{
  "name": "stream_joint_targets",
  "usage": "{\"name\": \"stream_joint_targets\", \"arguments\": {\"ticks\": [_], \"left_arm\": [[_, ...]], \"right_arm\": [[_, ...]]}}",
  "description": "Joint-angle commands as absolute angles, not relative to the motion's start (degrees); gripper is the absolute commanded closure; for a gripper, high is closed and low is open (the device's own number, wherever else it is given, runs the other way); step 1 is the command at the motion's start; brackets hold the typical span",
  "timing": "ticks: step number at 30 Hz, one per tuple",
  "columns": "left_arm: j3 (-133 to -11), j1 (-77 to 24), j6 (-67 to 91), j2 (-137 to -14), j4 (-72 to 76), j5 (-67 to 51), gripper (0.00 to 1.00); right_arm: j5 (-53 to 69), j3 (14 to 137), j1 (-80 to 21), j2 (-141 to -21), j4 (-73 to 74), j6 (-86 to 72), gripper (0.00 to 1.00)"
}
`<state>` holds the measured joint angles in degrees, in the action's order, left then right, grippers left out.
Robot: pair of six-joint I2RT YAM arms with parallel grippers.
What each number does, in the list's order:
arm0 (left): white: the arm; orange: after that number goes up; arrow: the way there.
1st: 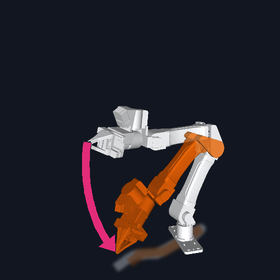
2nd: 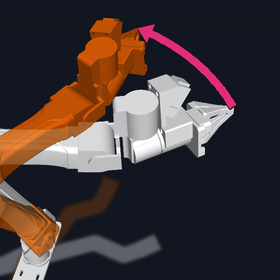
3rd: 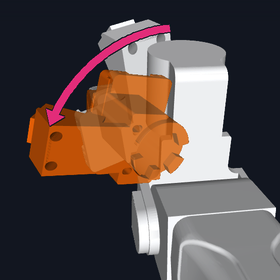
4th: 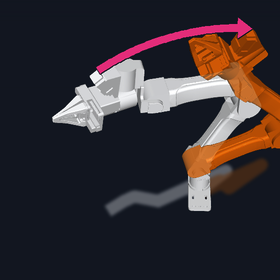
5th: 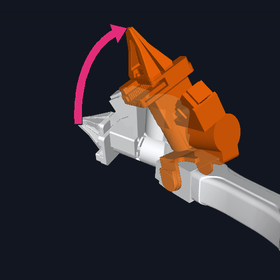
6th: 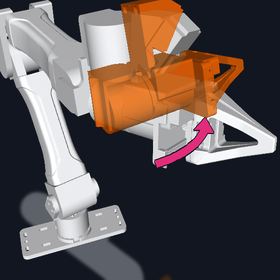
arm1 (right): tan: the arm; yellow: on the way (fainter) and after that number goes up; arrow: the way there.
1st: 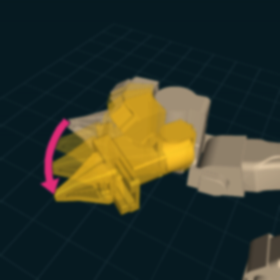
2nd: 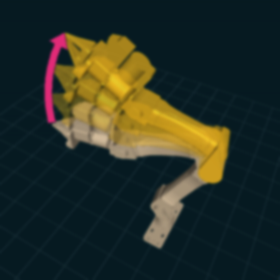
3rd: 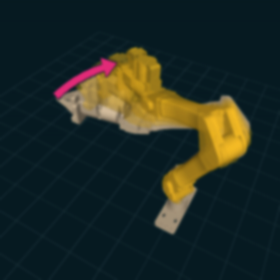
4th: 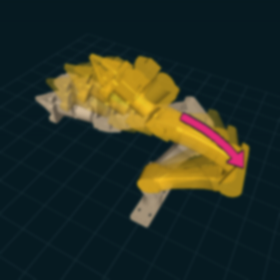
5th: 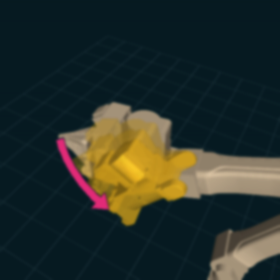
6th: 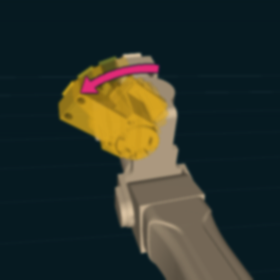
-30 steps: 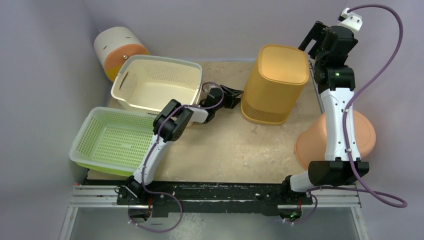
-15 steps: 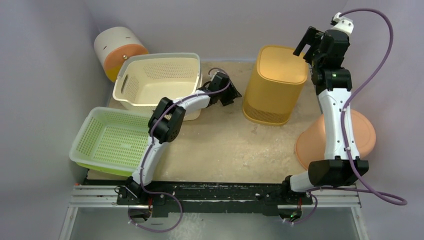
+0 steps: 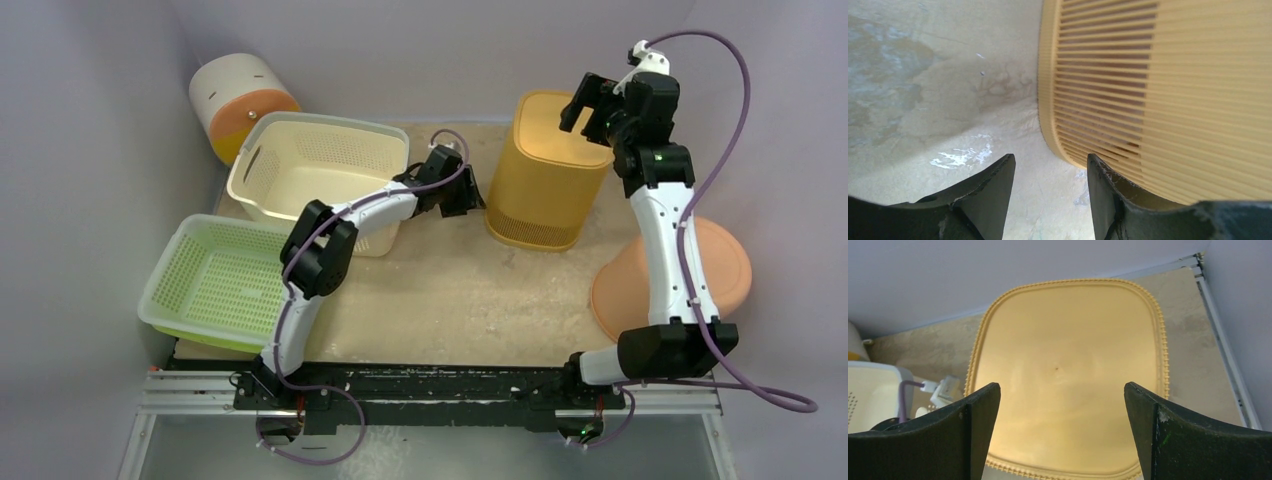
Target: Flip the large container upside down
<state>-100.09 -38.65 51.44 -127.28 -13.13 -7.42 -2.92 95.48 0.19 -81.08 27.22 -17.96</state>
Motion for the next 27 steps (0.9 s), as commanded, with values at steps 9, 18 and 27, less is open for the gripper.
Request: {"name": "stream_joint_targets", "arguments": {"ticks": [9,18,27], "left_arm": [[-118.0,-43.7,47.7,-135.9,-11.6,-12.4,0.47],[-133.5,-43.5,58.3,-147.8,-2.6,-14.0,0.43],[-130.3,-41.2,37.0,-128.9,-25.3,-6.2,0.42]], "right_arm": [[-1.8,110.1,-0.5,-82.4,31.2,-16.5,0.04],[2.3,113.6,-1.0,-87.4,31.4,-17.4,0.05],[0.9,99.1,-7.8,-78.3,34.1,-20.9,0.07]]}}
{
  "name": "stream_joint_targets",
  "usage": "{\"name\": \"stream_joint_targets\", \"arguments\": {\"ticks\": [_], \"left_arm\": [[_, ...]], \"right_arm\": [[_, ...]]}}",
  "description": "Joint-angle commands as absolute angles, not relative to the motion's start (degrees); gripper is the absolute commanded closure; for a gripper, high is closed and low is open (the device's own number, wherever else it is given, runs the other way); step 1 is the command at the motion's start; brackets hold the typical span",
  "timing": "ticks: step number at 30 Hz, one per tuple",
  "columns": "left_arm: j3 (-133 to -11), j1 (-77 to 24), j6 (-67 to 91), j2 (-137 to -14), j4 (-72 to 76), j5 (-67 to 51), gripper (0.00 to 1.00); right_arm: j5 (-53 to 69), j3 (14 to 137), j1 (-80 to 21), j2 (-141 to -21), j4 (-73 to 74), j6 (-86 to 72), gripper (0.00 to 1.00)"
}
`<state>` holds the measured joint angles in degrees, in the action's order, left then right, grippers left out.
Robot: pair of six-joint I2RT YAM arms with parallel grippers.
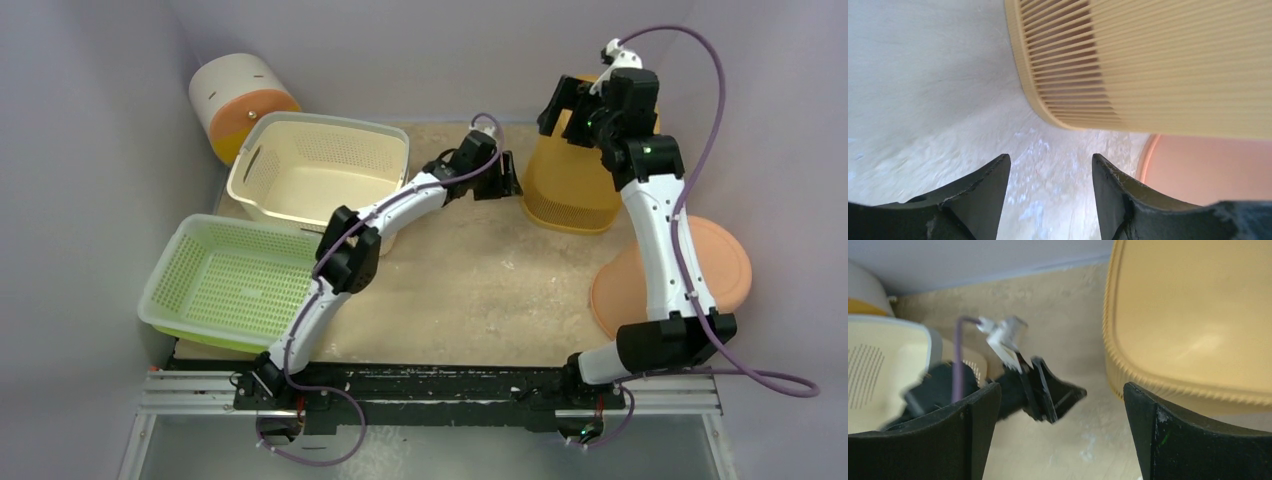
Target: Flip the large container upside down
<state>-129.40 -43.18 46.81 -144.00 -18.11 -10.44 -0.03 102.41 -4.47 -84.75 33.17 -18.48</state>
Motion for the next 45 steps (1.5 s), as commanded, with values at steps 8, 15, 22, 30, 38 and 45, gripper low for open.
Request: {"name": "stream_joint_targets", "arguments": {"ticks": [8,15,22,30,38,45], "left_arm": [[-122.7,-39.3,28.5,-110.6,-29.8,5.1,0.36],[-110.8,-36.4,22.3,-98.7,-35.5,16.2,0.34],[-99.9,-33.9,23.0,-89.6,-34.1,16.8,0.34],[-94.8,-33.8,22.5,-85.5,-35.0,18.1,0.34],[-92.2,-33.5,22.7,-84.5,-36.1,18.5,0.33],[-90.8,-33.2,23.5,-85.5,-35.1,17.9,0.33]], "right_arm": [[-1.5,87.7,-11.4,-72.3,37.1,-25.4,0.07],[-14.8,80.8,-11.4,-74.8,34.8,-35.1,0.03],[-26.5,82.3,-11.4,-82.6,29.7,-39.6,0.00],[-33.9,83.1,-10.7,-89.7,27.2,-42.0,0.00],[-36.0,89.1,-5.2,-96.7,24.6,-38.9,0.00],[-33.8,91.9,0.2,-101.1,18.0,-30.6,0.00]]}}
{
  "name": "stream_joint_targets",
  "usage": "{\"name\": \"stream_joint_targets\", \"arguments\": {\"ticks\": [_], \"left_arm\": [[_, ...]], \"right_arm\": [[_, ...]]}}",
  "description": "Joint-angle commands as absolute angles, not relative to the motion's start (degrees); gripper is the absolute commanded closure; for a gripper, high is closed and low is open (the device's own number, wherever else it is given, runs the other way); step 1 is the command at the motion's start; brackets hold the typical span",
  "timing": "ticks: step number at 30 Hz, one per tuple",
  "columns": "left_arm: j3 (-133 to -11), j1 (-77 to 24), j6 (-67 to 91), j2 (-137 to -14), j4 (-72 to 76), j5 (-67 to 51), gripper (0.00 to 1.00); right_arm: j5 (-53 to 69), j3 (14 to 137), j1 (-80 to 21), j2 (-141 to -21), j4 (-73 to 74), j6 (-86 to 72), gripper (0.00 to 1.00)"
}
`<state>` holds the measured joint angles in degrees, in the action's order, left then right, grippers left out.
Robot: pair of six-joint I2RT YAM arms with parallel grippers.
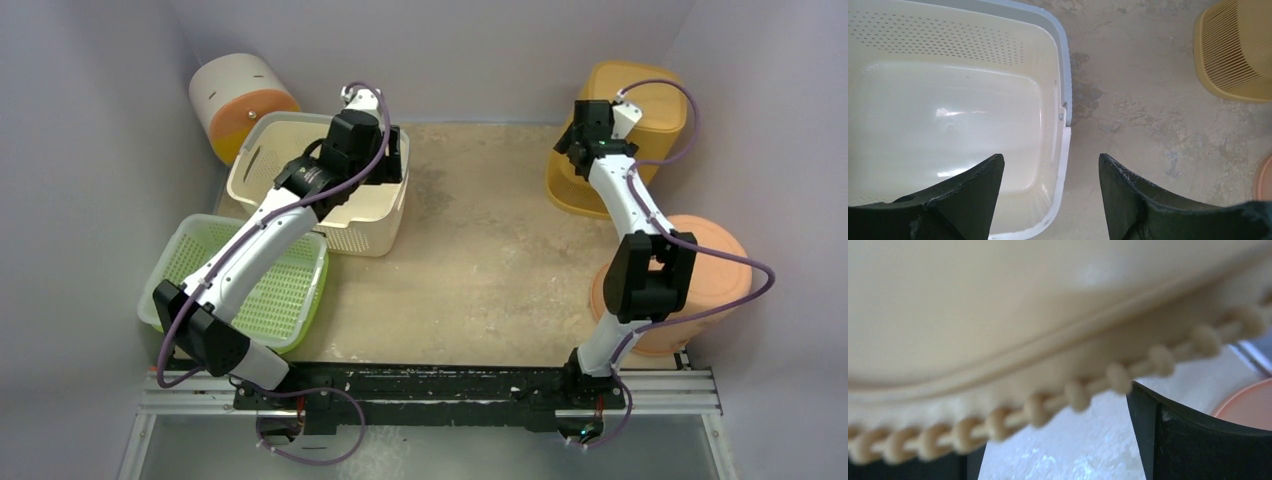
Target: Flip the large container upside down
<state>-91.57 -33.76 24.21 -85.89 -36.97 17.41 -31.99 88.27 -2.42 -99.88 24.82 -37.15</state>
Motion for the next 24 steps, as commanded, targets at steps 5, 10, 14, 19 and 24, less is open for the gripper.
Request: {"name": "stream_joint_targets", "arguments": {"ticks": [5,10,14,19,24], "left_arm": [[-90.2,-33.1,23.8,-86.9,-34.1,17.3,0.33],[-89.4,-33.0,23.9,-88.3,-32.9,17.7,0.33],[-88.9,-33.0,24.1,-89.5,-32.1,17.7,0.33],[-88.9,-32.9,22.6,-91.9,-31.8,18.8,0.33],[-90.4,-32.7,21.2,-95.7,-31.4,18.4,0.33]], "right_arm": [[-32.3,92.6,0.8,-103.5,9.2,-21.4,0.00],[-31.6,94.6,0.8,-105.6,6.5,-18.0,0.00],[-31.8,96.7,0.8,-106.3,12.9,-20.9,0.00],[-27.1,91.5,0.3,-99.4,15.7,-22.7,0.00],[-21.8,85.2,-1.7,-91.6,17.8,-23.9,0.01]]}}
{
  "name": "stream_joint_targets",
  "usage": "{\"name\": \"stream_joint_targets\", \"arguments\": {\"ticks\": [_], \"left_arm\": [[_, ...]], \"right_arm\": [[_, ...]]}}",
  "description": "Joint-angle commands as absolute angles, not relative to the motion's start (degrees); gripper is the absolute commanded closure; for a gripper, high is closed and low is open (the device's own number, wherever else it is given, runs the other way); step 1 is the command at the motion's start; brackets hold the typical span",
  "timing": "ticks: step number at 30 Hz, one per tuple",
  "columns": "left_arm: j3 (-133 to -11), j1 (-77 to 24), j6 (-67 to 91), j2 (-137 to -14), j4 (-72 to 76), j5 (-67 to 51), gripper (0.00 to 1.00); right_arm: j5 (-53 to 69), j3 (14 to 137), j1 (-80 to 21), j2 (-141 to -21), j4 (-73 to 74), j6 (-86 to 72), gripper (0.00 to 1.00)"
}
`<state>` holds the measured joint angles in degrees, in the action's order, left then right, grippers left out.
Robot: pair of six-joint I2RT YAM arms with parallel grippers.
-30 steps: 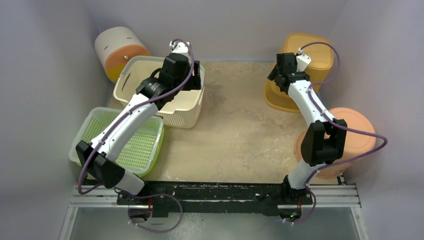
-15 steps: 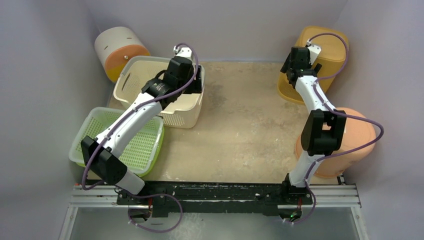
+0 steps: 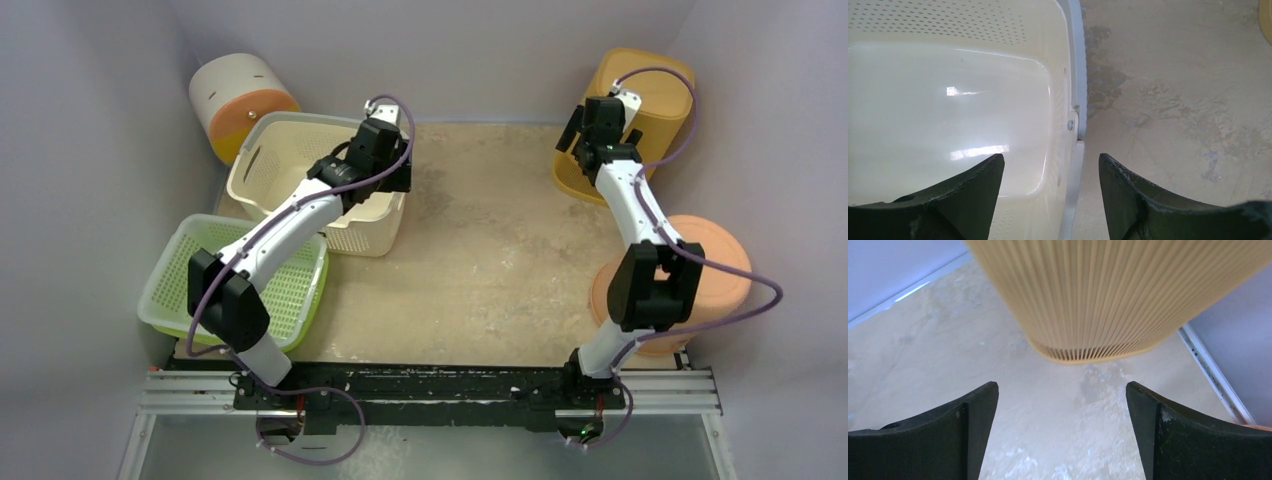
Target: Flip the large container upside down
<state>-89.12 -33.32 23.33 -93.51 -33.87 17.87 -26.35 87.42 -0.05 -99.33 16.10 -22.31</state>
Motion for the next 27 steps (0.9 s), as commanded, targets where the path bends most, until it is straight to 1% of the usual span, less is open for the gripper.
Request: {"name": "stream_joint_targets", "arguments": {"ticks": [1,8,10,15,19,21,24,27], "left_arm": [[-90.7,-32.7,21.2,-96.4,-31.1,17.8,0.33],[-92.0,-32.6,23.5,-101.8,-27.4,13.4,0.34],[-92.3,-32.6,23.9,-103.4,-26.9,12.8,0.37],[-93.2,-32.7,25.0,-105.6,-26.6,11.6,0.54],[-93.2,-32.7,25.0,-105.6,-27.7,11.8,0.75],[-93.2,-32.7,24.6,-105.8,-28.8,12.5,0.82],[-93.2,-32.7,23.5,-106.7,-31.1,14.3,1.00],[-93.3,-32.9,22.5,-107.2,-32.1,14.8,1.00]], "right_arm": [[-21.0,84.4,-2.0,-90.5,18.5,-24.2,0.01],[-18.2,83.3,-3.5,-84.3,20.5,-24.3,0.02],[-18.4,84.0,-3.5,-83.5,21.1,-23.5,0.02],[-20.3,84.3,-3.5,-82.2,22.5,-22.9,0.02],[-19.5,83.6,-3.5,-81.2,23.0,-23.0,0.02],[-19.4,83.5,-3.5,-81.0,23.0,-22.8,0.02],[-19.7,83.7,-3.5,-80.9,23.0,-22.5,0.02],[-20.9,83.6,-3.4,-80.5,22.9,-22.0,0.02]]}}
